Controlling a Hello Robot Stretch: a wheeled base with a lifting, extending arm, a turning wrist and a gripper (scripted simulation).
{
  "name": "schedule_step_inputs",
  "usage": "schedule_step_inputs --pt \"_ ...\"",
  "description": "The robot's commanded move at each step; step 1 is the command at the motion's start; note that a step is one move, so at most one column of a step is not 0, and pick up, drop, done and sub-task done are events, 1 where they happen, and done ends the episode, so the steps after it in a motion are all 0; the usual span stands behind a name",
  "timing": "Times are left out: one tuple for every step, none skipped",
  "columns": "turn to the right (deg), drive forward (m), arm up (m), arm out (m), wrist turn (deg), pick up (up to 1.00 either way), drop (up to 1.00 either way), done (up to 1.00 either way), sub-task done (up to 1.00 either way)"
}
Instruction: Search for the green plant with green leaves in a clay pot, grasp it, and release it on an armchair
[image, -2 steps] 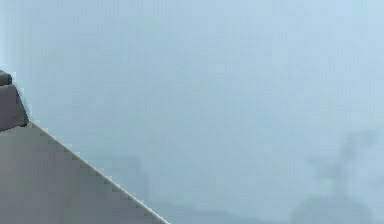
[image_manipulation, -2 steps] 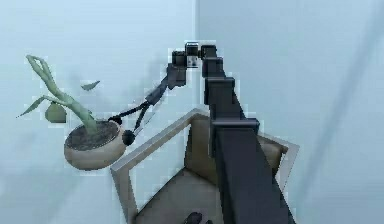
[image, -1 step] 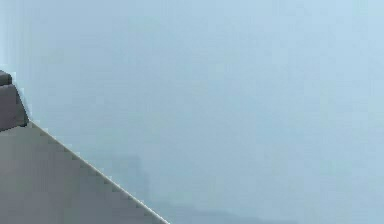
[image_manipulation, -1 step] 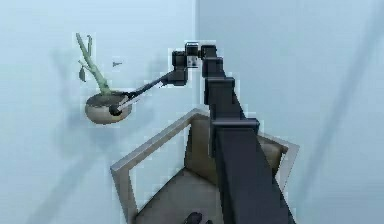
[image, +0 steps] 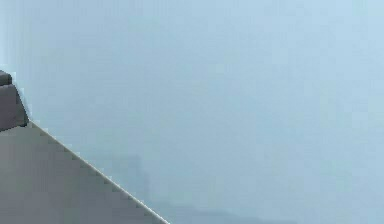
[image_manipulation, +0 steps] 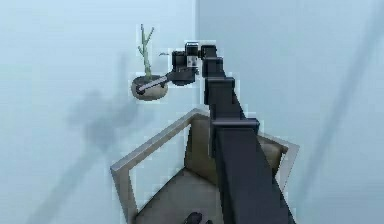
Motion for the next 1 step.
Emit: schedule_step_inputs --pt "0.0 0.0 0.0 0.0 45.0 0.0 0.0 0.0 0.0"
